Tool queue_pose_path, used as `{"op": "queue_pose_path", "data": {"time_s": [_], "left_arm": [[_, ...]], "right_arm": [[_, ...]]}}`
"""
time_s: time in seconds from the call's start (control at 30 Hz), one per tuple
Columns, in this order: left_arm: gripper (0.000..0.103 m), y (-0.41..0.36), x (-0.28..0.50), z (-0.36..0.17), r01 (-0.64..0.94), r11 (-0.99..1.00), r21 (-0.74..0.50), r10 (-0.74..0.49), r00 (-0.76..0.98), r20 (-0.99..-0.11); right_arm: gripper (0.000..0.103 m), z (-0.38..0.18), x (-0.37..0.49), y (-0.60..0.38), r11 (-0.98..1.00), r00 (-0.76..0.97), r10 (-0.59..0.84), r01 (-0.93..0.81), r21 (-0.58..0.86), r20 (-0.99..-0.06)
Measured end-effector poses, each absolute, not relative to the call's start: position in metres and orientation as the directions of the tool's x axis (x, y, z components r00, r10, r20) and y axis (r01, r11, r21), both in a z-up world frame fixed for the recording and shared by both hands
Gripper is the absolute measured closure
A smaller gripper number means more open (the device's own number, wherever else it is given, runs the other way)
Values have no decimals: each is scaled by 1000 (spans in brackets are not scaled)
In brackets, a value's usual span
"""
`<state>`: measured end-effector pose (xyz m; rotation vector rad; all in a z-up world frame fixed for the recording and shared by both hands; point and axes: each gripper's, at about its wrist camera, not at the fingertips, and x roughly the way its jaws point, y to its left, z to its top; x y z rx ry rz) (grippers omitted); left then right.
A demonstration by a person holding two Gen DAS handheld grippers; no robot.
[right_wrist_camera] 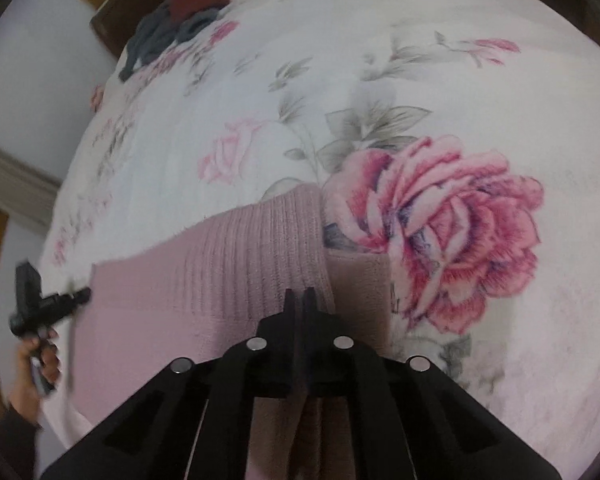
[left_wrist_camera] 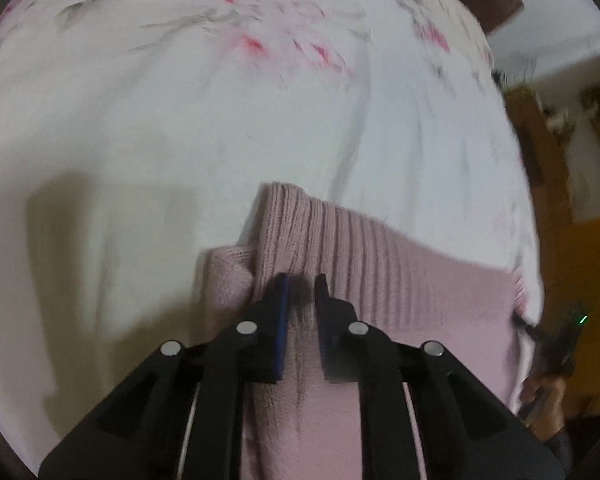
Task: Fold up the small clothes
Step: 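Open both tools and release the folded sweater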
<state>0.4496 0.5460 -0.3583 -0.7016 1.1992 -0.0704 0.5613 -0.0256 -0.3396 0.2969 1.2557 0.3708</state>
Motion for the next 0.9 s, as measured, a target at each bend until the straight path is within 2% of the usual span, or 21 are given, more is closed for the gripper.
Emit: {"op": "queue_pose_path", "data": {"time_s": [0.03, 0.07, 0.13, 0.17, 0.23, 0.27, 0.33, 0.37, 0.4, 0.43, 0.47, 0.53, 0.6, 0.67, 0.7, 0.77, 0.83, 0.9], "left_arm": [[74, 542, 438, -339, -253, 796, -551, -418, 428, -801], [71, 539, 427, -328, -207, 793, -572, -443, 449, -776], [71, 529, 389, -315, -134, 755, -642, -525, 463, -714], [68, 525, 377, -320, -138, 748, -649, -538, 447, -715], [69, 518, 364, -345, -177, 793, -583, -498, 362, -788], [72, 518, 359, -359, -203, 809, -552, -473, 332, -816], [73, 523, 354, -366, -222, 784, -580, -495, 340, -800], [70, 526, 349, -356, -222, 781, -584, -490, 363, -792], [67, 525, 342, -344, -194, 774, -603, -505, 385, -772], [58, 520, 333, -333, -152, 770, -620, -525, 403, -750], [54, 514, 322, -322, -105, 766, -635, -547, 413, -728], [54, 498, 304, -320, -56, 739, -672, -607, 378, -699], [54, 480, 285, -336, -41, 769, -638, -597, 312, -739], [58, 473, 282, -359, -41, 831, -555, -529, 254, -810], [60, 473, 280, -368, -39, 839, -543, -517, 255, -817], [62, 479, 282, -372, -58, 821, -569, -535, 274, -799], [59, 490, 276, -364, -93, 784, -613, -570, 284, -771], [42, 500, 270, -353, -95, 773, -627, -577, 305, -758]], "right_arm": [[94, -328, 552, -25, 889, 269, 457, -129, 439, -848], [94, -322, 543, -25, 879, 268, 477, -148, 454, -837], [94, -310, 513, -21, 846, 241, 531, -209, 491, -812], [94, -311, 498, -20, 837, 220, 542, -234, 495, -811], [95, -326, 482, -22, 851, 192, 515, -235, 470, -836], [100, -337, 481, -26, 861, 183, 498, -223, 458, -848], [103, -346, 481, -37, 863, 202, 501, -190, 468, -842], [101, -344, 480, -39, 864, 208, 500, -177, 471, -841], [86, -335, 476, -40, 865, 224, 500, -167, 473, -837], [78, -322, 465, -38, 854, 244, 519, -183, 487, -819], [76, -312, 452, -35, 843, 243, 536, -207, 497, -808], [76, -308, 420, -19, 809, 181, 576, -271, 522, -797], [76, -320, 398, -10, 805, 125, 564, -302, 510, -816], [83, -344, 386, -6, 830, 97, 510, -317, 460, -854], [93, -350, 386, -10, 835, 108, 506, -311, 455, -856], [95, -350, 393, -21, 847, 123, 502, -271, 458, -856], [90, -335, 395, -32, 871, 171, 472, -238, 429, -865], [73, -319, 390, -38, 893, 209, 428, -248, 376, -879]]}}
